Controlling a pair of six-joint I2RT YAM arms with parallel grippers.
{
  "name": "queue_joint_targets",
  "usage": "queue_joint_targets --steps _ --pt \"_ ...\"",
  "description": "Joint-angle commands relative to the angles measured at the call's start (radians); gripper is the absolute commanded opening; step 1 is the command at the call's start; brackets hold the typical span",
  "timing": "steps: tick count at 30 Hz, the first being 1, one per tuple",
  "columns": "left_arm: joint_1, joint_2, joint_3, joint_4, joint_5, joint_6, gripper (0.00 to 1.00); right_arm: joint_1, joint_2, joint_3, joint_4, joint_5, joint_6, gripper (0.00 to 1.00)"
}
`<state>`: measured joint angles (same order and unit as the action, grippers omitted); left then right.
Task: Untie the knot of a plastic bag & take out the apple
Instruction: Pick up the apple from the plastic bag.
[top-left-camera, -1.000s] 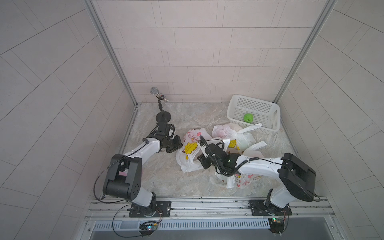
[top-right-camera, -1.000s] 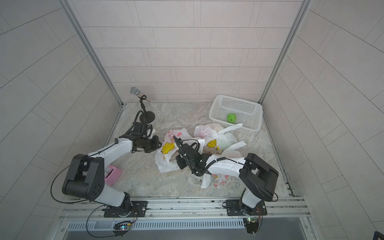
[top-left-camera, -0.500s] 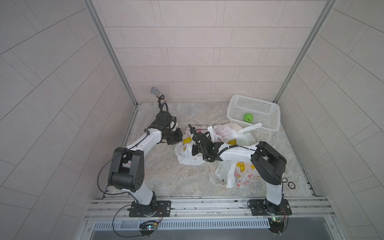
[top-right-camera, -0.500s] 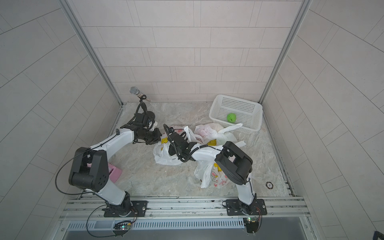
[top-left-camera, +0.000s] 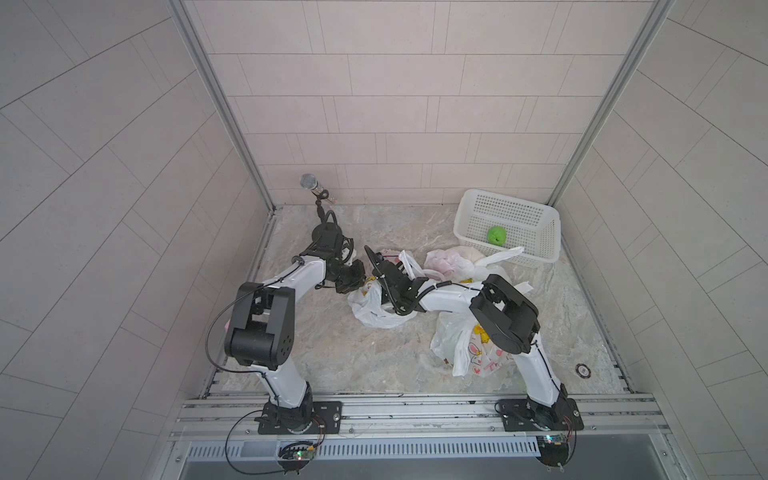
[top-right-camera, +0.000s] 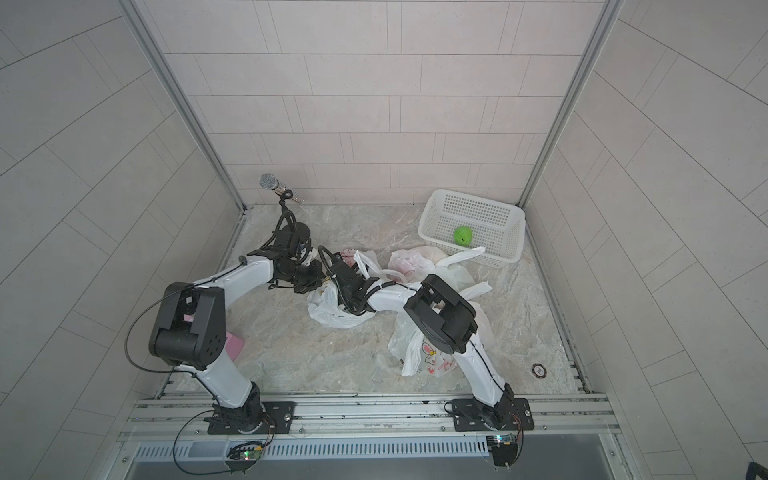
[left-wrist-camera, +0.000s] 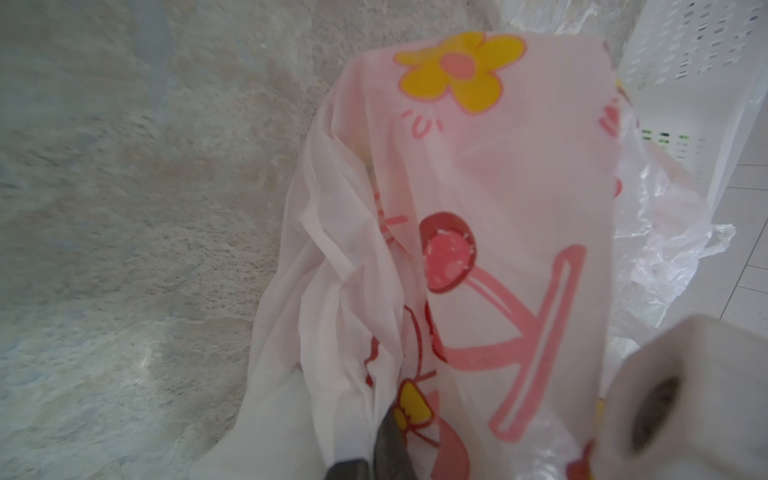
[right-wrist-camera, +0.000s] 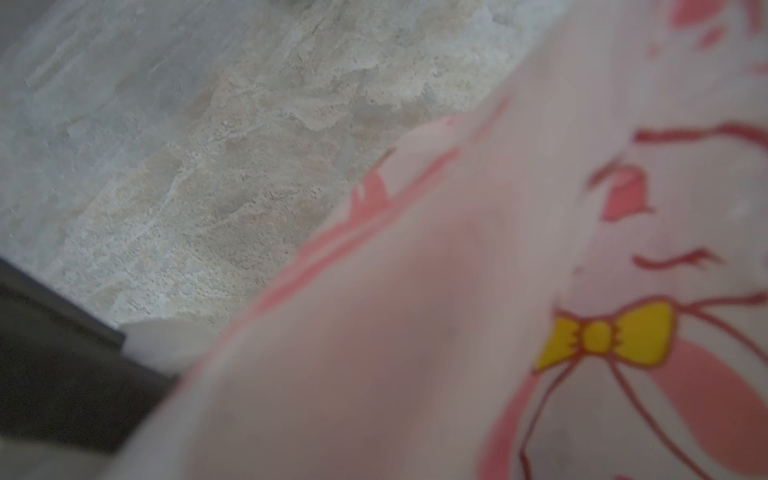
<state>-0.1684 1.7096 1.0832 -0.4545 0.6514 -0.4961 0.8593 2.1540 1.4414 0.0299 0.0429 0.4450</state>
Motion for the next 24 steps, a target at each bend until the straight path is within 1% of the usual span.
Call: queue_joint_targets --steps 1,3,5,9,12,15,17,19,22,23,24 --pt "-0.002 -0.008 -0.005 -0.064 0.023 0.025 0.06 -0.013 -0.05 -0.014 -0.004 0.007 0.016 0.59" --pt "0.01 -0.019 -0.012 -0.062 0.015 0.022 0.01 -0.005 -0.123 -0.072 0.0 0.008 0.004 0.5" --pt "0.021 -0.031 -0.016 -0.064 -0.001 0.022 0.0 0.003 -0.199 -0.137 0.001 0.007 -0.009 0.45" --pt "0.035 -0.06 -0.028 -0.066 -0.043 0.018 0.0 0.007 -0.345 -0.278 0.006 0.0 -0.013 0.4" --pt "0.037 -0.08 -0.039 -0.057 -0.057 0.008 0.0 0.007 -0.42 -0.366 0.024 -0.016 -0.011 0.4" --pt "0.037 -0.09 -0.055 -0.038 -0.057 -0.006 0.0 0.007 -0.445 -0.41 0.026 -0.026 0.006 0.4" --pt "0.037 -0.097 -0.068 -0.028 -0.063 -0.011 0.0 0.007 -0.444 -0.419 0.006 -0.036 0.024 0.43" --pt "0.037 -0.104 -0.085 -0.017 -0.063 -0.017 0.0 0.007 -0.444 -0.428 -0.011 -0.047 0.027 0.43" --pt "0.037 -0.102 -0.106 -0.007 -0.065 -0.018 0.0 0.01 -0.469 -0.457 -0.013 -0.057 0.04 0.37" --pt "0.038 -0.102 -0.113 -0.001 -0.063 -0.02 0.0 0.012 -0.484 -0.473 -0.004 -0.06 0.042 0.33" --pt "0.038 -0.102 -0.116 0.003 -0.066 -0.021 0.0 0.013 -0.5 -0.486 -0.001 -0.055 0.044 0.3"
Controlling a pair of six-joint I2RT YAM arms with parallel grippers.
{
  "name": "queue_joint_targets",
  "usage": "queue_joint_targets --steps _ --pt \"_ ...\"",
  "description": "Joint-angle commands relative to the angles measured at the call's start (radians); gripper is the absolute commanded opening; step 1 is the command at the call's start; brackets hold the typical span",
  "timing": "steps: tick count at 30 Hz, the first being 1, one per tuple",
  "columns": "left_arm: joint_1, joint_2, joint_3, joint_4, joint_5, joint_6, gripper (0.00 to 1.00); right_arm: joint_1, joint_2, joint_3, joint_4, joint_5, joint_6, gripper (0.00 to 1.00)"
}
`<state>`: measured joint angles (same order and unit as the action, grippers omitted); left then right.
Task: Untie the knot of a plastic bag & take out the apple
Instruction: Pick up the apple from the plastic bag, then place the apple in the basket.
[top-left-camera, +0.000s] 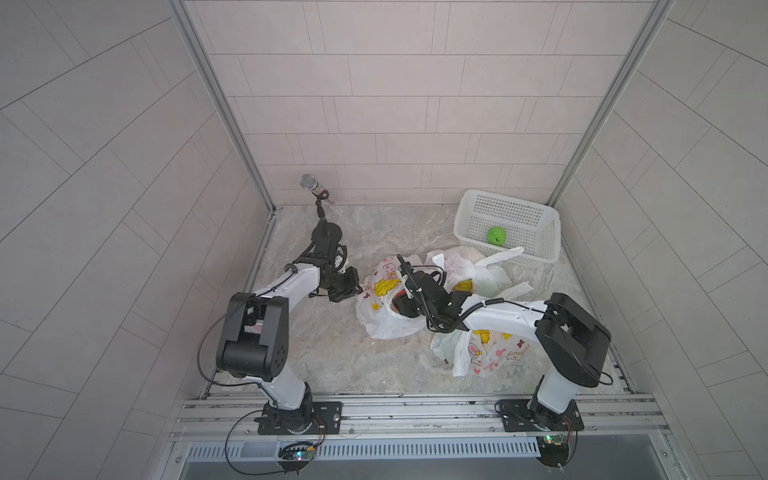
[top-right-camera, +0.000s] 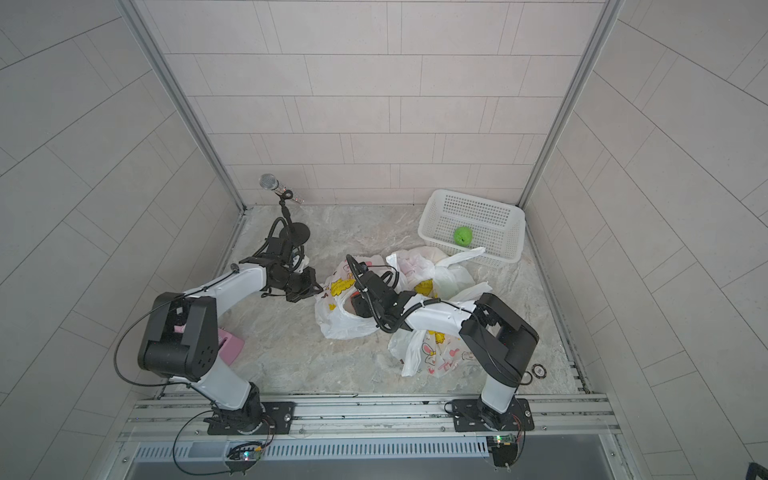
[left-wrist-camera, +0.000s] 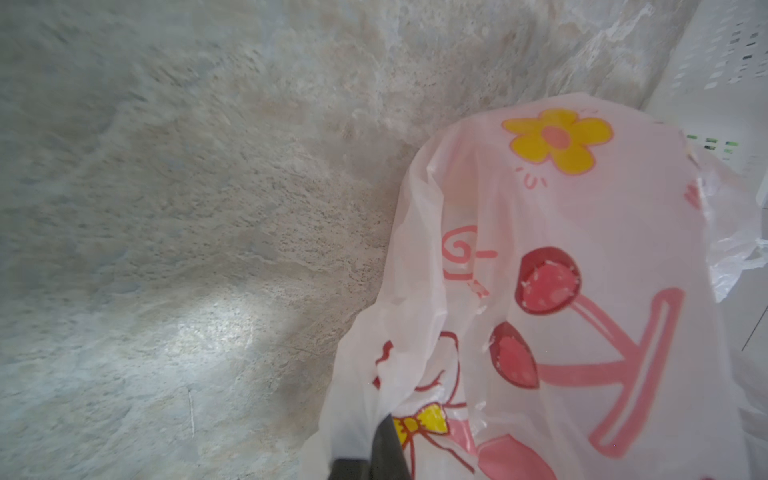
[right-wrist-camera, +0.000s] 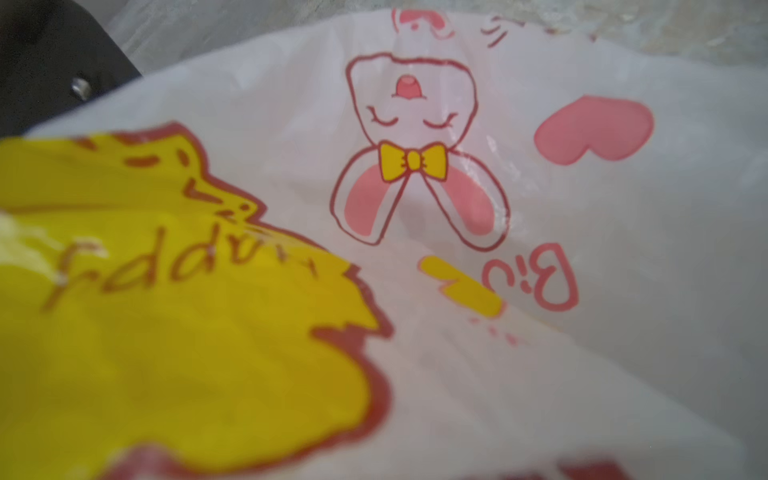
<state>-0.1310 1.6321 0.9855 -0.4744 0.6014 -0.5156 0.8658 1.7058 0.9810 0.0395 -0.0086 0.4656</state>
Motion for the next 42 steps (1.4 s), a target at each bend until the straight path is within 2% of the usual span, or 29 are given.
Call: queue_joint_targets --steps 1,3,12,18,21,27,29,31,34,38,40,42 --pt "0.0 -0.023 -0.023 0.026 -0.017 -0.001 0.0 0.009 -0.068 -0.04 -0.007 -0.001 0.023 0.3" --pt "0.0 -0.018 -0.025 0.03 -0.017 0.001 0.0 0.011 -0.096 -0.061 -0.002 -0.002 0.016 0.19" --pt "0.002 0.004 -0.013 0.016 -0.034 0.017 0.0 0.019 -0.254 -0.127 -0.008 -0.016 0.013 0.17" --pt "0.009 0.001 -0.005 0.011 -0.042 0.02 0.0 0.016 -0.433 -0.174 -0.061 0.131 -0.023 0.16" --pt "0.009 -0.003 -0.016 0.022 -0.048 0.018 0.0 0.015 -0.483 -0.161 -0.121 0.193 -0.056 0.16" --pt "0.008 0.007 -0.011 0.025 -0.034 0.024 0.0 0.007 -0.685 -0.076 -0.279 0.157 -0.088 0.12" --pt "0.009 0.003 -0.013 0.027 -0.034 0.025 0.0 -0.053 -0.778 -0.066 -0.309 0.163 -0.08 0.09" --pt "0.009 -0.001 -0.015 0.03 -0.035 0.026 0.0 -0.165 -0.834 -0.037 -0.344 0.159 -0.08 0.0" --pt "0.009 -0.004 -0.016 0.031 -0.038 0.03 0.0 -0.369 -0.827 0.011 -0.35 0.125 -0.101 0.0" --pt "0.012 -0.011 -0.018 0.034 -0.034 0.03 0.0 -0.715 -0.64 0.091 -0.309 -0.099 0.011 0.0" --pt "0.013 -0.02 -0.019 0.036 -0.032 0.03 0.0 -0.803 -0.504 0.156 -0.308 -0.12 0.045 0.0" --pt "0.012 -0.026 -0.022 0.045 -0.024 0.026 0.0 -0.844 -0.354 0.244 -0.319 -0.072 0.027 0.0"
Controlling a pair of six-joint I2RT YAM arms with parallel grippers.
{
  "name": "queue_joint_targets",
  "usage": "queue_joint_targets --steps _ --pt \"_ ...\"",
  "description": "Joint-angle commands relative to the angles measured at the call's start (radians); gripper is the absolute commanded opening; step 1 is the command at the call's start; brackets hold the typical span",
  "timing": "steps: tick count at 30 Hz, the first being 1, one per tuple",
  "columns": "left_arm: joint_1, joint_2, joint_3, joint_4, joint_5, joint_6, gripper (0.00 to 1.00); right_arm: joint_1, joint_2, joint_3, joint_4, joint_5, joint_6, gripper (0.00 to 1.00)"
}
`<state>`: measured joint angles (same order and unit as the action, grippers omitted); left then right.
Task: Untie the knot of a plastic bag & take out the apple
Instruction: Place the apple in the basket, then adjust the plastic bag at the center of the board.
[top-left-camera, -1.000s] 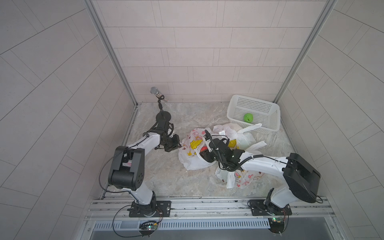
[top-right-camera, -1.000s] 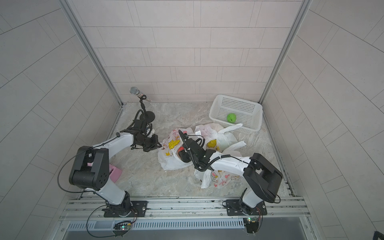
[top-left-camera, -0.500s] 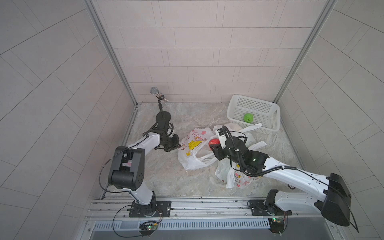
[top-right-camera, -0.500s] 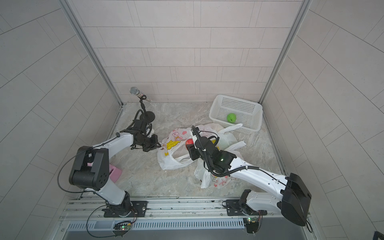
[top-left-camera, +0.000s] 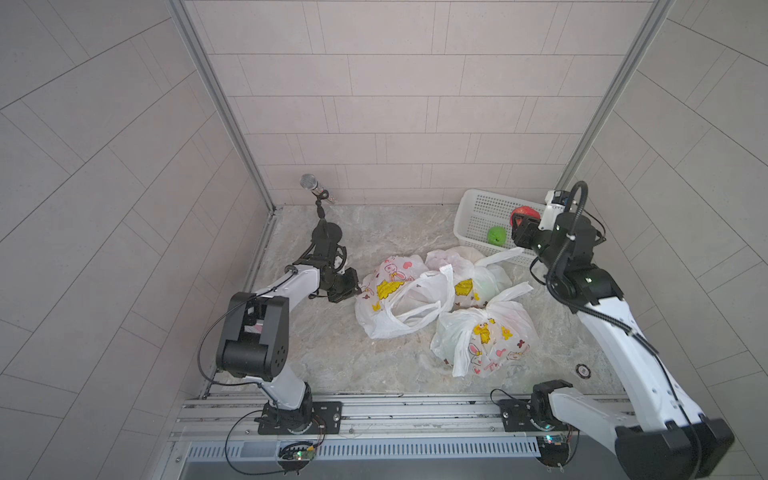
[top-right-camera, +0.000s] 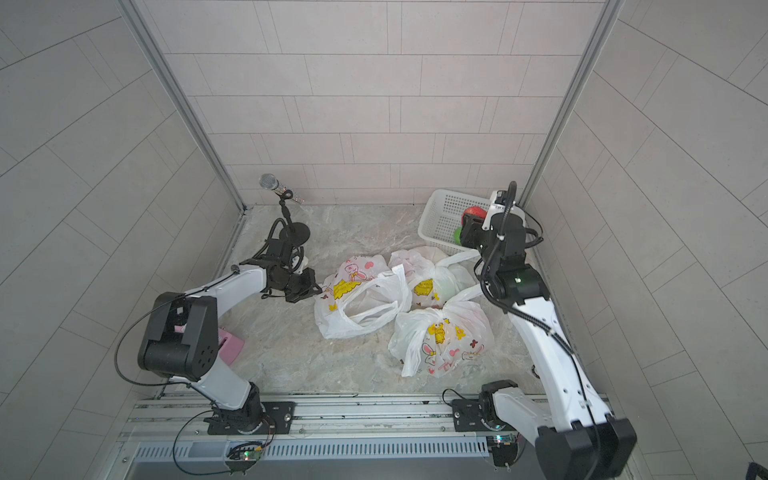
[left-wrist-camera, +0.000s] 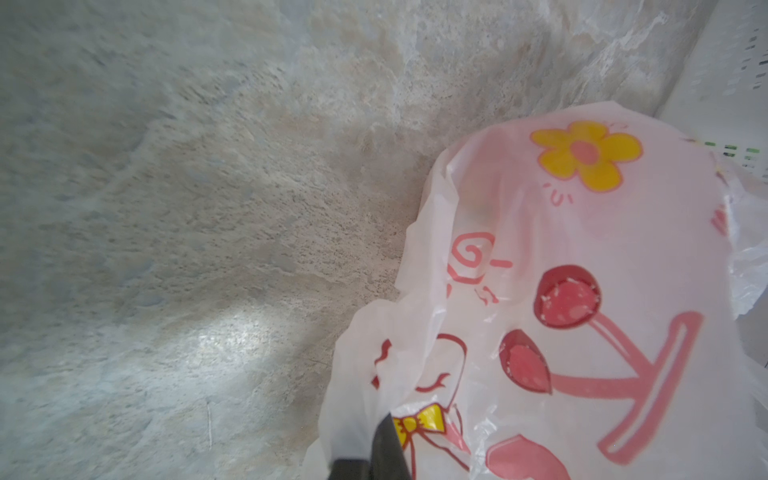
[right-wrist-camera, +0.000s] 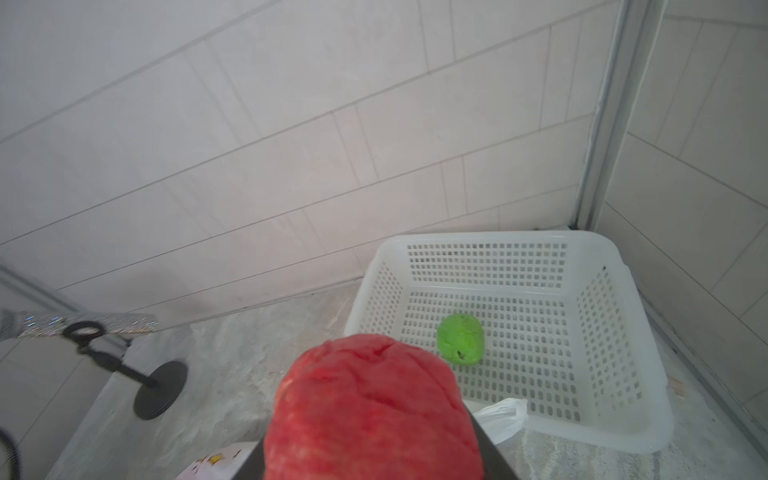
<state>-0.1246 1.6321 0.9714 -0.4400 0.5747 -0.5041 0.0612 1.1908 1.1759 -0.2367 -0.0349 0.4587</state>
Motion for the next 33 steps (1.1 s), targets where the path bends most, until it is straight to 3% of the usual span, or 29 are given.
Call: queue_joint_targets --steps 1,7,12,16,19,22,25,29,33 --pt "0.006 -0.025 -0.009 0.015 0.01 0.013 0.0 -0.053 0.213 0.09 -0.062 -0.02 0.026 0.01" --pt "0.009 -0.011 -0.023 0.043 0.036 0.002 0.0 -0.148 0.577 0.371 -0.155 -0.003 0.023 0.17" --pt "0.011 -0.021 -0.023 0.041 0.035 0.0 0.0 -0.195 0.746 0.538 -0.237 -0.027 0.014 0.54" --pt "0.01 -0.031 -0.024 0.046 0.042 -0.007 0.0 -0.199 0.758 0.605 -0.328 -0.059 -0.022 0.81" --pt "-0.002 -0.061 -0.011 0.084 0.072 -0.018 0.0 -0.194 0.692 0.565 -0.342 -0.082 -0.03 0.86" --pt "-0.056 -0.143 0.025 0.063 0.02 0.014 0.0 -0.164 0.572 0.482 -0.347 -0.092 -0.047 0.87" --pt "-0.096 -0.19 0.035 0.028 -0.036 0.046 0.0 -0.05 0.395 0.352 -0.305 -0.176 -0.091 0.86" --pt "-0.086 -0.151 0.018 -0.011 -0.032 0.054 0.0 0.28 0.177 0.178 -0.198 -0.126 -0.183 0.88" --pt "-0.085 -0.135 -0.008 0.001 -0.027 0.04 0.0 0.536 0.138 0.106 -0.142 -0.139 -0.211 0.89"
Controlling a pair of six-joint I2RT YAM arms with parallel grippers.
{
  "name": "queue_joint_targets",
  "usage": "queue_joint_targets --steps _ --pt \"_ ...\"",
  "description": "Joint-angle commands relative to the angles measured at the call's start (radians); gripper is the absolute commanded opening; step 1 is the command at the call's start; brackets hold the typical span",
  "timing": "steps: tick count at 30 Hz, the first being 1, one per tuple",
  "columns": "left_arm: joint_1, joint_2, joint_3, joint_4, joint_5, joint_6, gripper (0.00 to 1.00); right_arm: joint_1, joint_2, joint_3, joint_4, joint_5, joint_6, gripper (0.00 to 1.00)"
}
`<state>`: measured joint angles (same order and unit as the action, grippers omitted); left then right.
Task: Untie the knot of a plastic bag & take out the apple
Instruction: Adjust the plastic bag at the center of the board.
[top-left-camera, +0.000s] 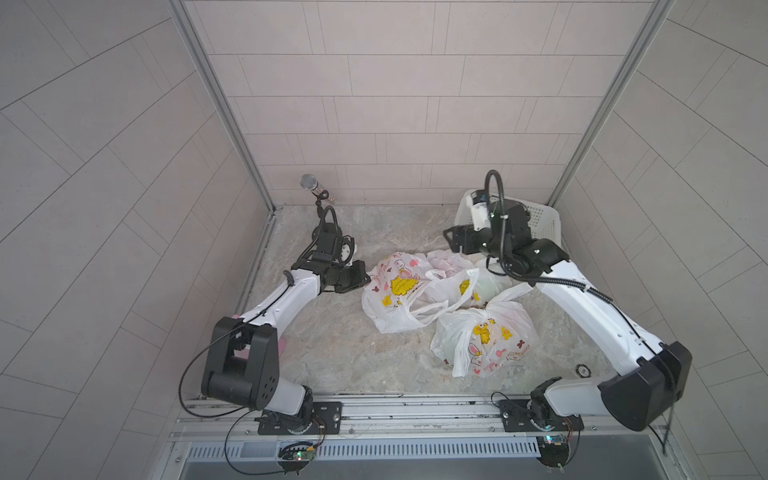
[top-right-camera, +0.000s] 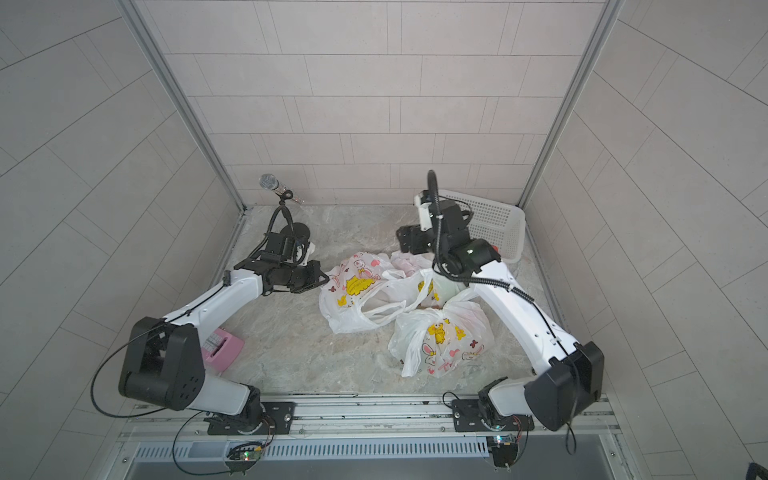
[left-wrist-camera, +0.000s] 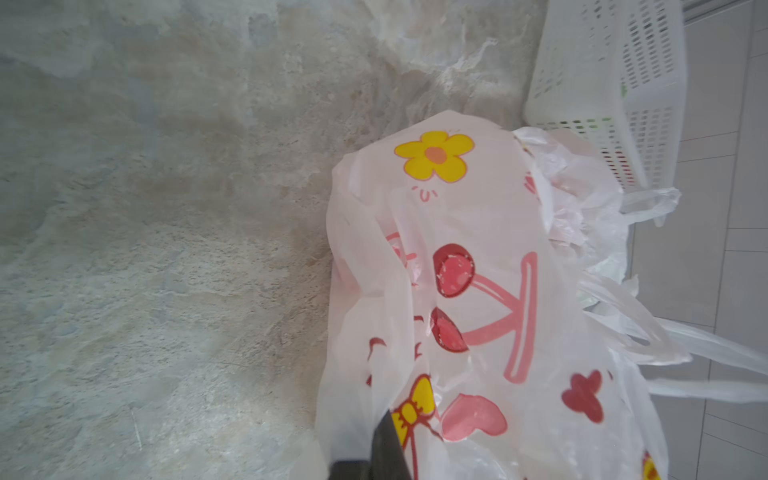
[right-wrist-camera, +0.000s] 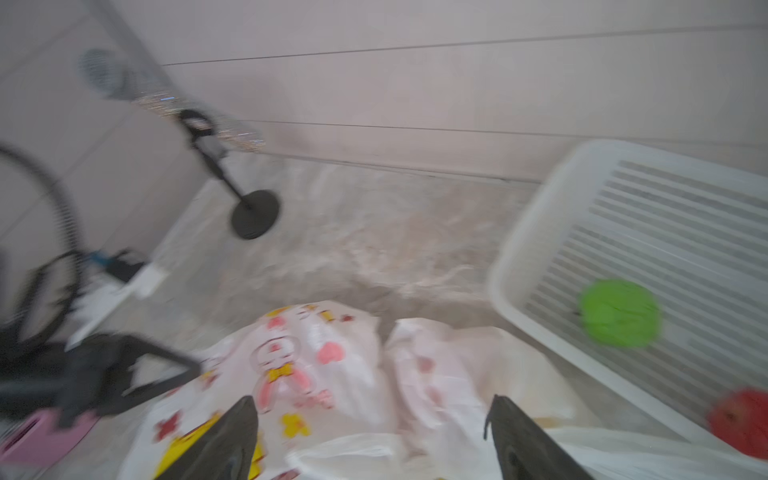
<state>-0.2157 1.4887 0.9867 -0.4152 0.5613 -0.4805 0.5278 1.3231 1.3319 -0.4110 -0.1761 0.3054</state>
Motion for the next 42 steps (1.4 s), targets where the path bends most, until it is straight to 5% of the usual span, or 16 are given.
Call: queue_joint_targets --steps 1,5,15,17,21,24,32,33,36,42 --pt "0.007 0.006 -0.031 -0.02 -0.021 0.013 0.0 0.115 0.028 -0.057 0.028 -0.013 -0.065 0.89" --pt "0.007 0.002 -0.061 -0.017 -0.059 0.013 0.0 0.258 0.191 -0.012 -0.068 -0.022 -0.119 0.9" --pt "0.006 0.076 -0.117 0.064 -0.063 -0.032 0.02 0.28 0.521 0.15 -0.181 0.038 -0.071 0.92" --pt "0.006 0.097 -0.114 0.069 -0.054 -0.033 0.02 0.285 0.553 0.166 -0.194 0.04 -0.067 0.79" --pt "0.006 0.122 -0.088 0.065 -0.054 -0.032 0.02 0.293 0.527 0.151 -0.16 0.042 -0.037 0.23" --pt "0.006 0.136 -0.055 0.048 -0.051 -0.025 0.02 0.317 0.472 0.141 -0.148 0.074 -0.035 0.0" --pt "0.009 0.136 -0.002 0.018 -0.059 -0.006 0.02 0.343 0.291 0.041 -0.071 0.084 0.003 0.0" --pt "0.012 0.137 -0.002 0.014 -0.065 -0.003 0.02 0.338 0.279 0.029 -0.067 0.116 0.011 0.05" --pt "0.011 0.154 -0.009 0.016 -0.062 0.004 0.02 0.266 0.289 0.031 -0.067 0.104 0.039 0.55" --pt "0.013 0.181 -0.012 0.017 -0.061 0.013 0.02 0.179 0.467 0.189 -0.119 0.068 -0.01 0.76"
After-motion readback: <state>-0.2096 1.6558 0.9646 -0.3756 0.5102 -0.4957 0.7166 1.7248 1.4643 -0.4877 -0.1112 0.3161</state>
